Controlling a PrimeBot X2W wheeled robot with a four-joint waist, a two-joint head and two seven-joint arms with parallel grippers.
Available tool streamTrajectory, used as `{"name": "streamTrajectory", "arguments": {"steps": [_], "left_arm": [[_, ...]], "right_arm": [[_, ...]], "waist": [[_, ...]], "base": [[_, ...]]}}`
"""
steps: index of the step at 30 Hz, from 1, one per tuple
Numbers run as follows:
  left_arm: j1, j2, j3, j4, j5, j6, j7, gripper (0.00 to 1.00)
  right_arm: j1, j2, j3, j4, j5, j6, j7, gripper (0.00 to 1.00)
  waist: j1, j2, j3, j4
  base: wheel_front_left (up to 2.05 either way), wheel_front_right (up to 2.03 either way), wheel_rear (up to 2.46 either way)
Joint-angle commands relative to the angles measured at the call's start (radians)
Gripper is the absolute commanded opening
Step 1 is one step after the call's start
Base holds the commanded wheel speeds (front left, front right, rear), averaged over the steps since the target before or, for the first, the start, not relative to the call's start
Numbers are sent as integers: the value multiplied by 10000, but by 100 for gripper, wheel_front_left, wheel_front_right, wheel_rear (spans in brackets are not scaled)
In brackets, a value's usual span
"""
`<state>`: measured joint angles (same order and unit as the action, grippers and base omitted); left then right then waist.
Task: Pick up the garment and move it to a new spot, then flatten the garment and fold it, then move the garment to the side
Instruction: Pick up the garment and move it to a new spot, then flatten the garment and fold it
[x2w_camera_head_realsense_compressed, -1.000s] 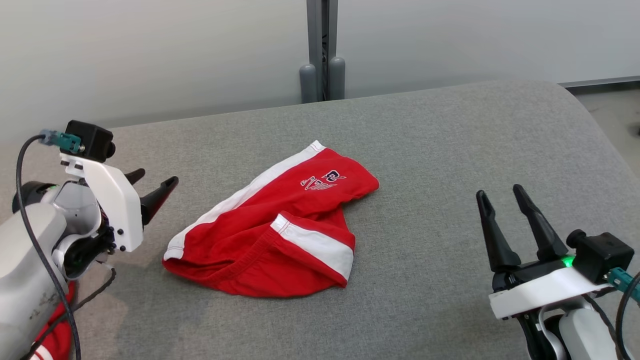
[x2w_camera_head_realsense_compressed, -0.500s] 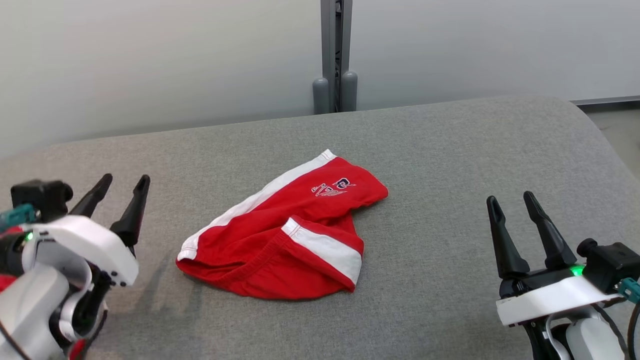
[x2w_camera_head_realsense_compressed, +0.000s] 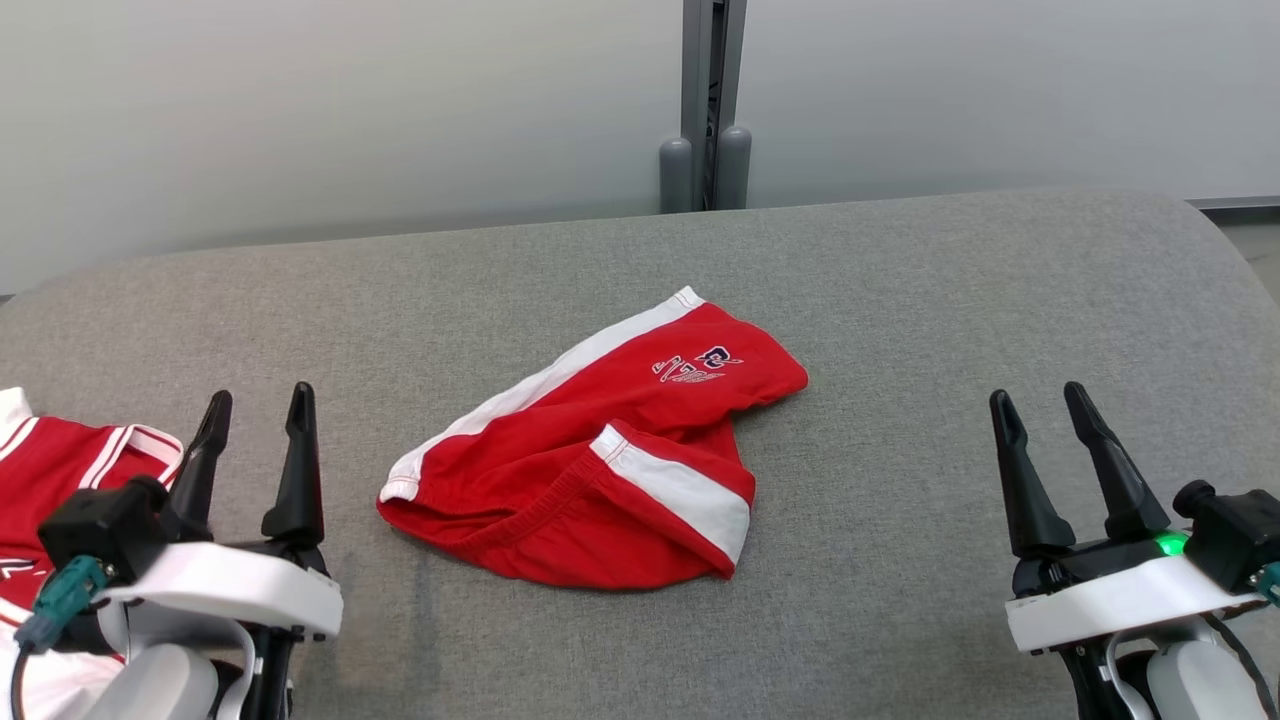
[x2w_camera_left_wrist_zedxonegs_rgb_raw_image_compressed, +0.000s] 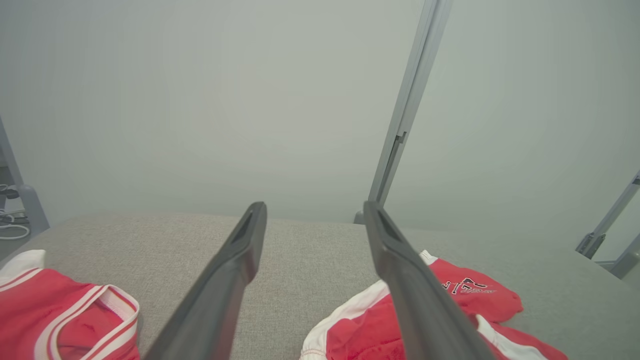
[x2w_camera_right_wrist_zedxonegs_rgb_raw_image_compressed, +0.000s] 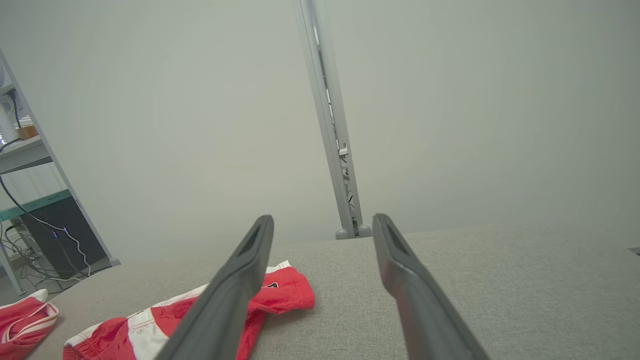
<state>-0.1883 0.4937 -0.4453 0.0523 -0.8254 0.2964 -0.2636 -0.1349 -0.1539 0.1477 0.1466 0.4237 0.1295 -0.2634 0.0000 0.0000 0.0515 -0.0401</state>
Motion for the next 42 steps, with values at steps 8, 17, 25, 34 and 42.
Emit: {"name": "streamTrajectory", "arguments": {"steps": [8,17,25,34,42], "left_arm": [[1364,-1407,1873,219,1901,-882,-10,100],[1857,-2725,2769,767,3059,-1782,-6,100],[1803,-3318,3260,1234,3733,-2388,-7,100],[1736,-3633,3613,1655,4146,-2830,-7,100],[1585,-3761,3805,1896,4372,-3037,-7,100]], "right_arm": [[208,60,-262,-349,-150,23,-16,100],[419,142,-426,-466,-316,23,-15,100],[512,98,-338,-347,-324,23,-16,100],[544,42,-195,-212,-227,23,-14,100],[523,4,-123,-189,-209,23,-14,100]], "waist": [[0,0,35,7],[0,0,13,40],[0,0,-142,62],[0,0,-241,78],[0,0,-213,67]], "base": [[0,0,0],[0,0,0],[0,0,0],[0,0,0],[0,0,0]]}}
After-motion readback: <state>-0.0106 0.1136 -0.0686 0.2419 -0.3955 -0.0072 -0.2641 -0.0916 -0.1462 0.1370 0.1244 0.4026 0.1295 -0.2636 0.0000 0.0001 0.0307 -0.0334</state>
